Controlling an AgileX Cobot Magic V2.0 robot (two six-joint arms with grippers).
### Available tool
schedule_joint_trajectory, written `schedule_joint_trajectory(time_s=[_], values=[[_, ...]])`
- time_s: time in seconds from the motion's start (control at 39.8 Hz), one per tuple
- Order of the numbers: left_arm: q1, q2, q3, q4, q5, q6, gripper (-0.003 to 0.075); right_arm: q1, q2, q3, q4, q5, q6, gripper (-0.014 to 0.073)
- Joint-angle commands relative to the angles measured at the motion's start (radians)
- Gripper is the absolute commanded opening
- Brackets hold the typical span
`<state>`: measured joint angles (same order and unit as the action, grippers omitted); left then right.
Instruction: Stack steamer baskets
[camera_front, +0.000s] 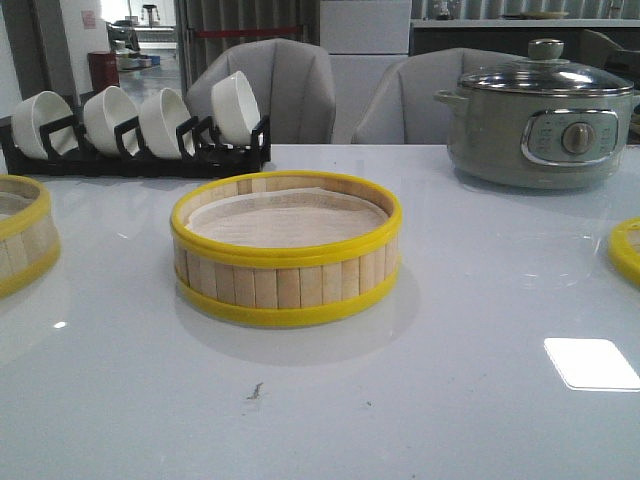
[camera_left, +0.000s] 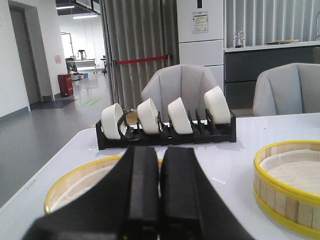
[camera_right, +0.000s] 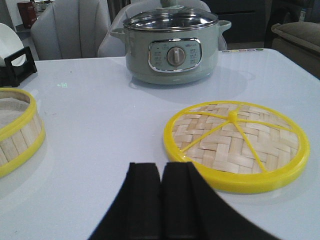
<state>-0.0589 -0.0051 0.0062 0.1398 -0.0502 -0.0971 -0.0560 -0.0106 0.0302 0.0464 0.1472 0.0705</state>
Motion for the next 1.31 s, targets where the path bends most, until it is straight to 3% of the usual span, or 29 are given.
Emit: schedule_joint_trajectory(time_s=[0.0,0.23,0.35,0.58,0.8,0.95,1.28], values=[[-0.020,-0.013,0.001,-0.004,-0.087,-0.008,0.0086,-0.005,-0.021,-0.016,0.000,-0.093,-0.004,0.0051],[-0.044,-0.013,-0.005,-0.012,-0.085,-0.008,0.0086,-0.005,-0.021,-0.016,0.000,-0.093,-0.004,0.0051],[-0.044,0.009,-0.067,-0.100,-0.027,-0.008,0.0086,-0.005,-0.021,-0.016,0.000,-0.093,-0.004,0.0051],[-0.044,0.233,-0.419,-0.081,0.273,-0.008,0.0086,-0.005,-0.021,-0.016,0.000,-0.093,-0.004,0.0051],[-0.044,0.548,-0.852,-0.046,0.462,-0.008,0.0086,-0.005,-0.021,-0.016,0.000,-0.093,-0.004,0.0051],[-0.044,0.718,-1.031,-0.046,0.615,-0.008,0.0086,-0.005,-0.021,-0.016,0.000,-0.093,-0.004,0.0051],[-0.044,0.864,-1.063,-0.051,0.774,-0.007,0.0086,-0.005,-0.021,-0.016,0.000,-0.093,-0.004,0.0051]])
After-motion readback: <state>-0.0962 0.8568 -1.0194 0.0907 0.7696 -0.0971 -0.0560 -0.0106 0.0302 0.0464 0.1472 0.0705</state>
